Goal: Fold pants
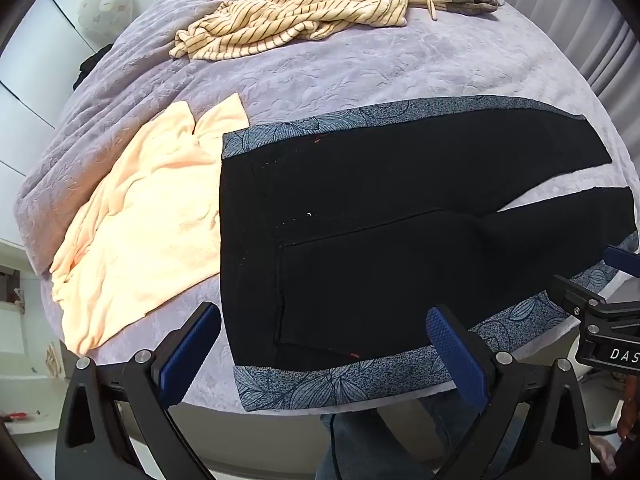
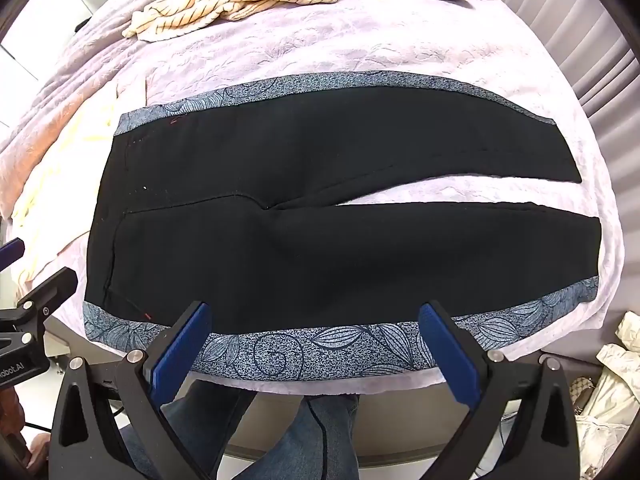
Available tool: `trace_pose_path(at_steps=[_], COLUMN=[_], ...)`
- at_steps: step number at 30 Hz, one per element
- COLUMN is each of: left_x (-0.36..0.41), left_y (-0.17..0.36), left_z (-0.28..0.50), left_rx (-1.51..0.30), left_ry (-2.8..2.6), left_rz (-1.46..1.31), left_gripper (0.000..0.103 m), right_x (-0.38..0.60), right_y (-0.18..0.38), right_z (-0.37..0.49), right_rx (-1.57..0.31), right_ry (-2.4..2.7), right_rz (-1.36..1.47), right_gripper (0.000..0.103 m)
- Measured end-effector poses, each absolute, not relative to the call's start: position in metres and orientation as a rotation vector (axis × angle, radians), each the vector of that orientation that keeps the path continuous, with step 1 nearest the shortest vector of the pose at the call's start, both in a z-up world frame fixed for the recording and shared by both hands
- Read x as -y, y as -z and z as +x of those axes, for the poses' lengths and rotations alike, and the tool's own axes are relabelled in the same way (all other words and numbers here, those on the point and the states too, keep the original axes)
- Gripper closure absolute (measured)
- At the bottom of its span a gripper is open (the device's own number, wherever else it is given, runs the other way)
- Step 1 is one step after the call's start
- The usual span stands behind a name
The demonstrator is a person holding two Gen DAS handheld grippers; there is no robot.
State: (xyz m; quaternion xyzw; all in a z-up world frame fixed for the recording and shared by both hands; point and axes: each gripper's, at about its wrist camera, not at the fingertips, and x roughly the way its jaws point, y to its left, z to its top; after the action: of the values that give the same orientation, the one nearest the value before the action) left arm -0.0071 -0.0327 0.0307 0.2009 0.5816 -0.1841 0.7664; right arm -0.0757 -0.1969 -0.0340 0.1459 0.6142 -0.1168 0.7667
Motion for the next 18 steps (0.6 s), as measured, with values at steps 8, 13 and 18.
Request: trace_pose_path(at_steps=[8, 13, 18], left_x=[0.0330, 0.0336, 0.0335], left_y=[-0.0326, -0.0332, -0.0336], left_z=[-0.0049, -0.0046, -0.0036], left_rx=[-1.258, -1.252, -1.253], left_ry=[0.387, 0.378, 0.369], left_rz=[0.437, 0.445, 0.447], left_gripper=[0.000, 0.000, 0.000], right_x=[0.1934, 0.1932, 0.2006], right_y=[0.0325, 0.0298, 0.0314], right_z=[-0.0736, -0.0682, -0.0672], right_rx=[-1.329, -1.330, -1.334], right_ry=[0.249, 0.251, 0.244], right_rz=[0.305, 0.300, 0.315], right_gripper=[0.000, 0.000, 0.000])
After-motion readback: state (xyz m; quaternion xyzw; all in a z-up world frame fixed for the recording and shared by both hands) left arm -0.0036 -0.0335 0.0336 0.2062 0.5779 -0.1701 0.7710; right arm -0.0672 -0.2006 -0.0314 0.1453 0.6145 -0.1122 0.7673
